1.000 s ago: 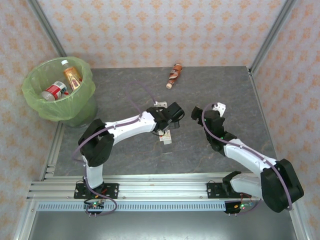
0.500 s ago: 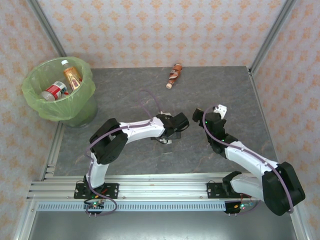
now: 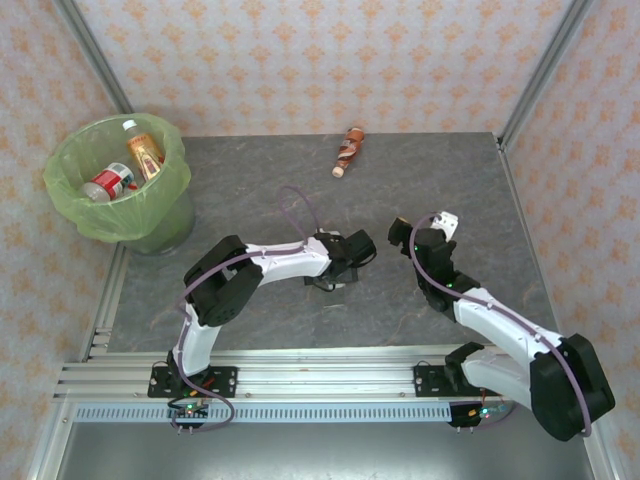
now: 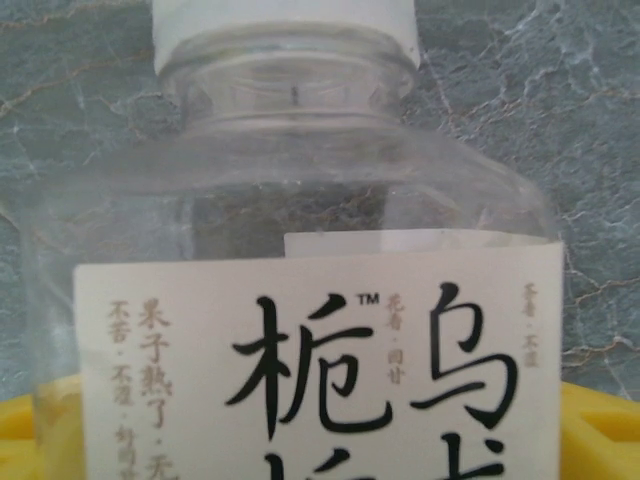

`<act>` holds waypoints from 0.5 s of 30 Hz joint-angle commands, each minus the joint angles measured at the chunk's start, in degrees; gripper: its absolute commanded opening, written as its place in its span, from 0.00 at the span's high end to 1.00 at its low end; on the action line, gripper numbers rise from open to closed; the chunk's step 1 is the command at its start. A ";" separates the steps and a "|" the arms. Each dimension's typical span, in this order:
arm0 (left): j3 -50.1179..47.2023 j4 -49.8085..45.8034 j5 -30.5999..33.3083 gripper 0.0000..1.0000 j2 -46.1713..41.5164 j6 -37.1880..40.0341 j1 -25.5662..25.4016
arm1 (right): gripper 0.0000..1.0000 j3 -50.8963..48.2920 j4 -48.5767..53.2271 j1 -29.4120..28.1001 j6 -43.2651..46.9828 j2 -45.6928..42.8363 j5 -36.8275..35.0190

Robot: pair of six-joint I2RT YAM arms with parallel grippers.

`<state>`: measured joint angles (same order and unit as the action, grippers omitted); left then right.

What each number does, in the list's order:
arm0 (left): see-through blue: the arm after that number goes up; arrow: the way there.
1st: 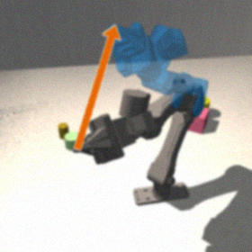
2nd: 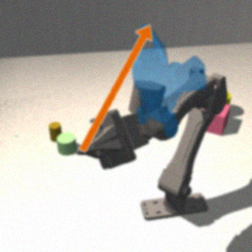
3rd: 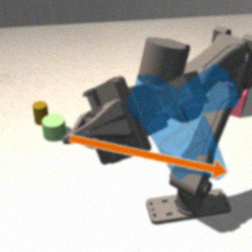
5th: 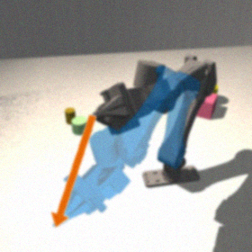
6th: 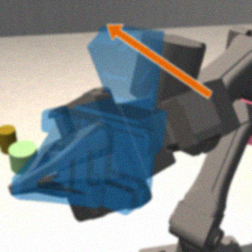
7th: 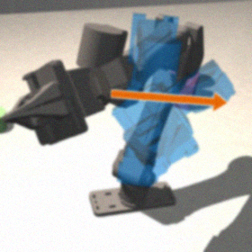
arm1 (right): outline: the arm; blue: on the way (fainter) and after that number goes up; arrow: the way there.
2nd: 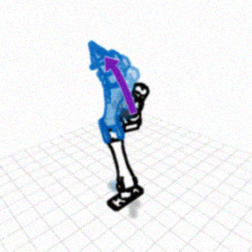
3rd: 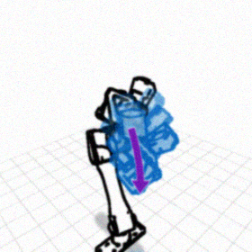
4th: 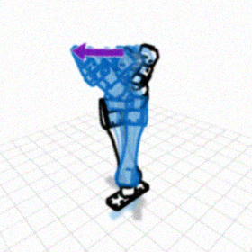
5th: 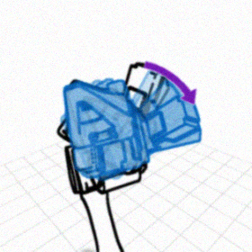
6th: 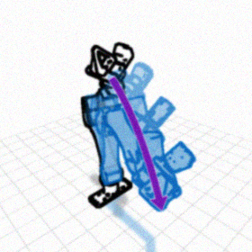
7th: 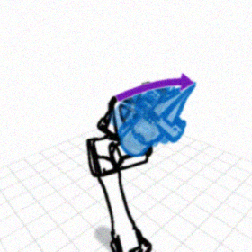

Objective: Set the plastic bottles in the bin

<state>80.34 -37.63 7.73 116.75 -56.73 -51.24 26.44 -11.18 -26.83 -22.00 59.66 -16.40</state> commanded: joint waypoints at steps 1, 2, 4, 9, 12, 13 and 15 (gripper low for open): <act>-0.66 0.44 0.79 0.19 0.96 -0.60 0.53 | 0.01 -1.04 0.93 0.37 -0.45 -1.46 -2.23; -0.70 0.67 0.69 0.21 1.09 -0.49 0.53 | 0.01 -1.03 1.04 0.34 -0.45 -1.60 -2.23; -0.86 1.54 0.07 0.25 1.29 -0.10 0.53 | 0.01 -0.95 1.14 0.33 -0.41 -1.58 -2.37; -0.68 2.06 -0.64 0.31 1.73 0.29 0.58 | 0.01 -0.86 0.86 0.34 -0.55 -1.23 -2.32; -0.79 2.42 -0.53 0.36 1.42 0.81 0.62 | 0.01 -0.73 0.90 0.30 -0.70 -0.95 -2.34; -0.79 2.47 -0.33 0.37 1.20 0.91 0.59 | 0.01 -0.67 0.95 0.36 -0.83 -0.92 -2.34; -0.88 2.54 -0.03 0.38 0.78 1.09 0.59 | 0.01 -0.69 0.88 0.33 -0.81 -0.86 -2.23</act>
<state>80.29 -37.52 7.79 116.75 -56.25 -51.22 26.44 -11.14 -26.83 -22.06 58.98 -16.78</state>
